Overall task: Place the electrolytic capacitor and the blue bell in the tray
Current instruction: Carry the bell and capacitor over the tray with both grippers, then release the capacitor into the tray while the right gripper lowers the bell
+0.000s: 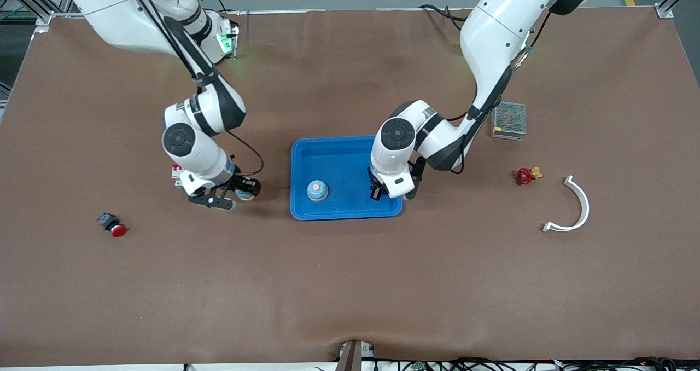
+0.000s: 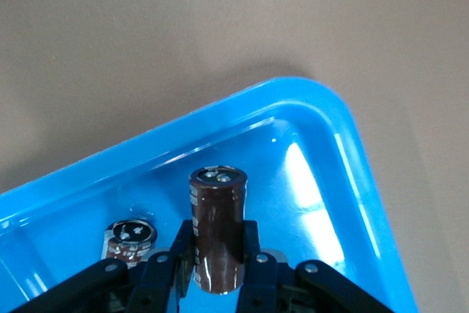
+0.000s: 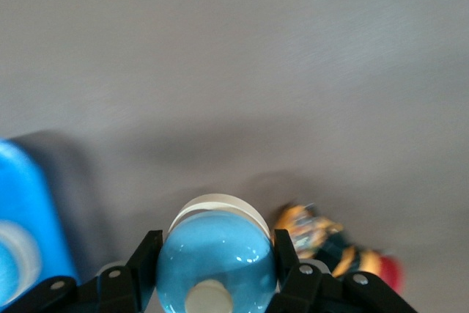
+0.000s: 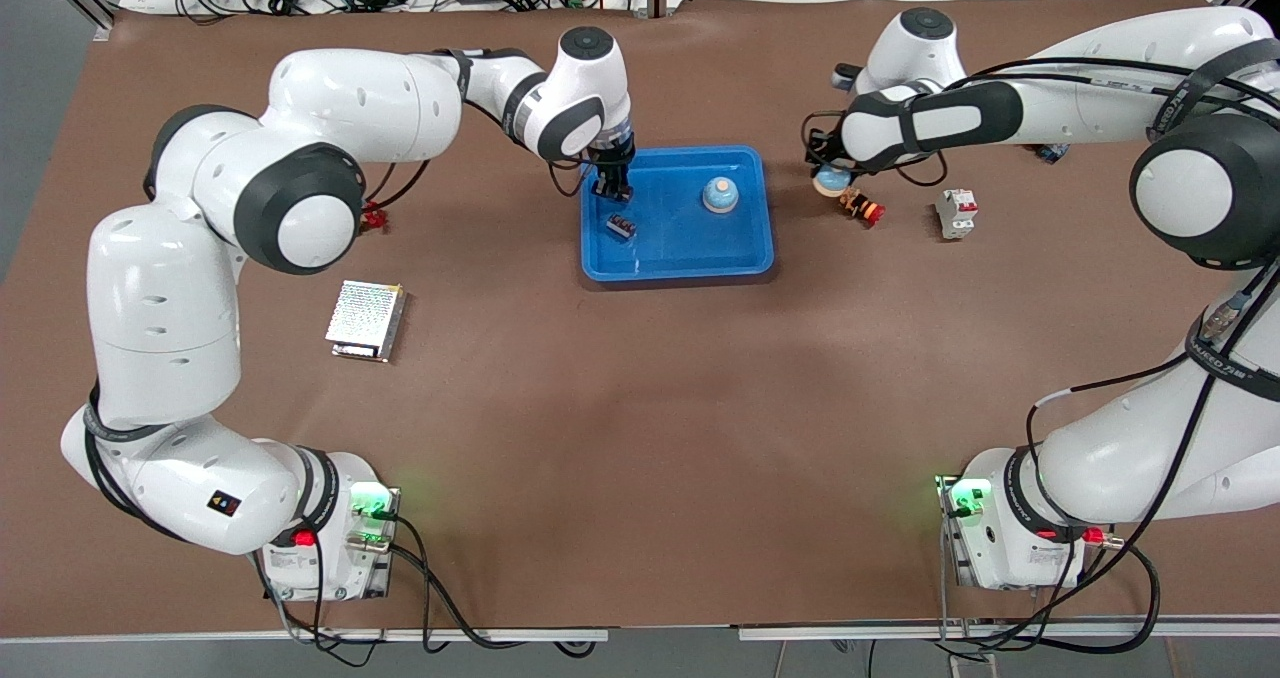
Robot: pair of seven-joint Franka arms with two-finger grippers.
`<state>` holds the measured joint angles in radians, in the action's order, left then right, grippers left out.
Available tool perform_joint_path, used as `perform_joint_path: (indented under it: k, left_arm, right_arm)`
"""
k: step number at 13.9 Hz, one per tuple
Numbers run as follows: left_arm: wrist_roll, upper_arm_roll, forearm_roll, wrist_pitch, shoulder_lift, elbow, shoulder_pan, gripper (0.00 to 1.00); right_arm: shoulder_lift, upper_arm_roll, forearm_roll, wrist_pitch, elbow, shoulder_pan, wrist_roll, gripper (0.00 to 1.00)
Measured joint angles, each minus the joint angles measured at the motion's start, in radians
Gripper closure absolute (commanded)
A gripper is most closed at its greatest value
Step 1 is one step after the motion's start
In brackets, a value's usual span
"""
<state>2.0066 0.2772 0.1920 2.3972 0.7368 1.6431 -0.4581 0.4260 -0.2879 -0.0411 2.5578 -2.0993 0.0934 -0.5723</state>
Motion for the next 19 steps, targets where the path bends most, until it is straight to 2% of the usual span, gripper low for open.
perform_joint_path:
  k: [1,3,4,11,17,19]
  left_arm:
    - [0.0,0.0,0.0,0.004,0.008,0.0,-0.003,0.79]
    - [0.0,-0.002,0.0,0.008,0.016,-0.002,-0.003,0.24]
    - [0.0,-0.004,0.0,0.009,0.017,-0.007,-0.002,0.0]
    - [-0.034,-0.008,0.0,-0.03,-0.015,-0.078,0.014,0.0]
    - [-0.362,-0.012,0.0,-0.233,-0.165,-0.09,0.108,0.0]
    - [-0.486,-0.014,0.0,-0.287,-0.216,-0.091,0.144,0.0]
  right_arm:
    - [0.0,-0.017,0.001,0.001,0.002,0.007,-0.004,1.0]
    - [0.0,-0.034,0.003,0.002,0.007,0.033,-0.024,1.0]
    - [0.0,-0.036,0.003,0.003,0.011,0.053,-0.052,1.0]
    - [0.0,-0.04,0.002,0.005,0.02,0.221,-0.237,1.0]
    - [0.001,-0.037,-0.002,0.005,0.019,0.3,-0.332,1.0]
    - [0.003,-0.036,-0.028,0.005,0.018,0.306,-0.361,1.0]
